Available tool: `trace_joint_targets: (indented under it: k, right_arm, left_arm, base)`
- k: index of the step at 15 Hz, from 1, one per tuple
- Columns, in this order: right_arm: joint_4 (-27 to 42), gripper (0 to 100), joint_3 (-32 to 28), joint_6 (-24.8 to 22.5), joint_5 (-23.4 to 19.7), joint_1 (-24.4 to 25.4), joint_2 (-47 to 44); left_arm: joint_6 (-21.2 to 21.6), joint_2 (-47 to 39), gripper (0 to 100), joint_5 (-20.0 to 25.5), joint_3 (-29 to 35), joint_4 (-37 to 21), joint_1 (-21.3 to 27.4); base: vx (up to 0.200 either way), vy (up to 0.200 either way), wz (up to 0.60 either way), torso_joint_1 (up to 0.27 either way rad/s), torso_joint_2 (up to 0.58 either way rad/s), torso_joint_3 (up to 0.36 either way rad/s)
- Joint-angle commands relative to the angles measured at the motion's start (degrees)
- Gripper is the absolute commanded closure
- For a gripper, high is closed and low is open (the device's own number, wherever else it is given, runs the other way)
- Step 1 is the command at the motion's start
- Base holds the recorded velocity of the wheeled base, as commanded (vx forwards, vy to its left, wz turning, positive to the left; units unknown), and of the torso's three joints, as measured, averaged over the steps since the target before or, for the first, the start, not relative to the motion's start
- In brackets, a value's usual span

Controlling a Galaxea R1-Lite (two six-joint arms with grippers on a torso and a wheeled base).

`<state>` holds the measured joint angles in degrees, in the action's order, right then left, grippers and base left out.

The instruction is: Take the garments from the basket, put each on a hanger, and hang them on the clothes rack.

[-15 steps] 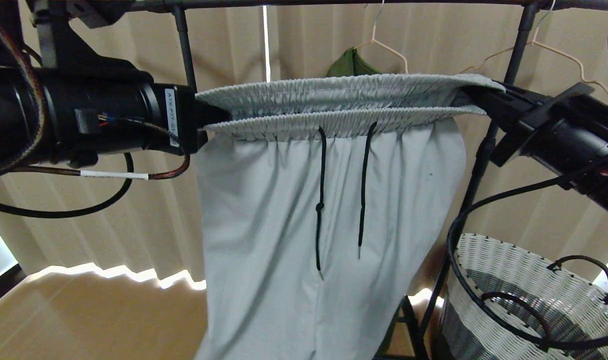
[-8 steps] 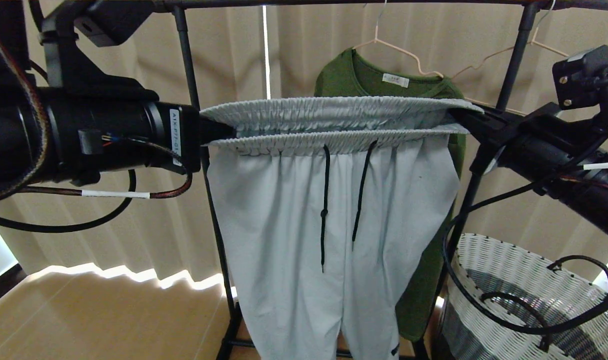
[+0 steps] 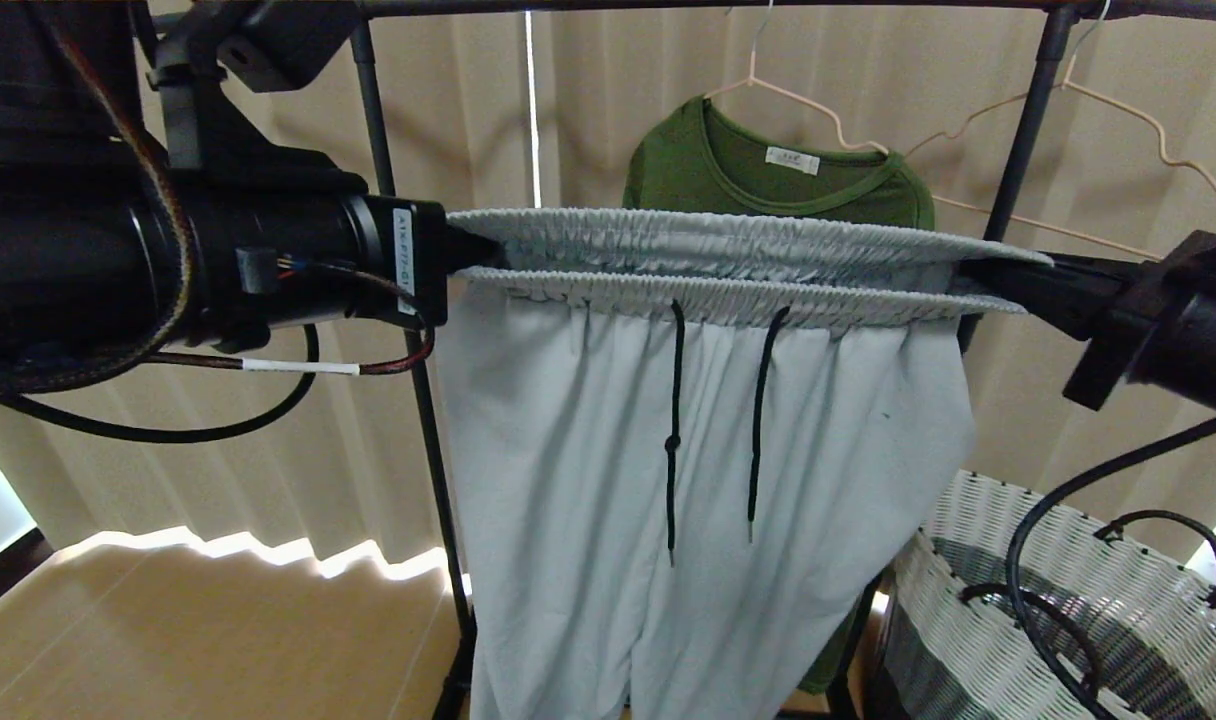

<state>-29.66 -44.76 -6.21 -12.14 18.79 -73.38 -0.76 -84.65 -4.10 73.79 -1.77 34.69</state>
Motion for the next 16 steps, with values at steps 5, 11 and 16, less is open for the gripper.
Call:
trace_joint_targets:
  k: [5,11,16]
  right_arm:
    - [0.39,100,2.93,4.10,-5.35,4.59,5.44]
    - [-1.54,100,1.70,-0.21,-4.73,2.84,1.48]
    - [-11.74,100,-1.73,0.32,-4.82,-0.86,-7.31]
  left_arm:
    - [0.05,-2.62,100,-0.03,1.53,0.98,-1.47]
    - [0.23,-0.95,100,-0.03,-0.14,0.27,-1.91]
    - [3.22,5.02,100,4.62,-5.15,-2.80,-1.91]
  base:
    - [0.000,0.000,0.00,0.000,0.00,0.000]
    - [0.000,0.000,0.00,0.000,0.00,0.000]
    - [0.000,0.000,0.00,0.000,0.00,0.000]
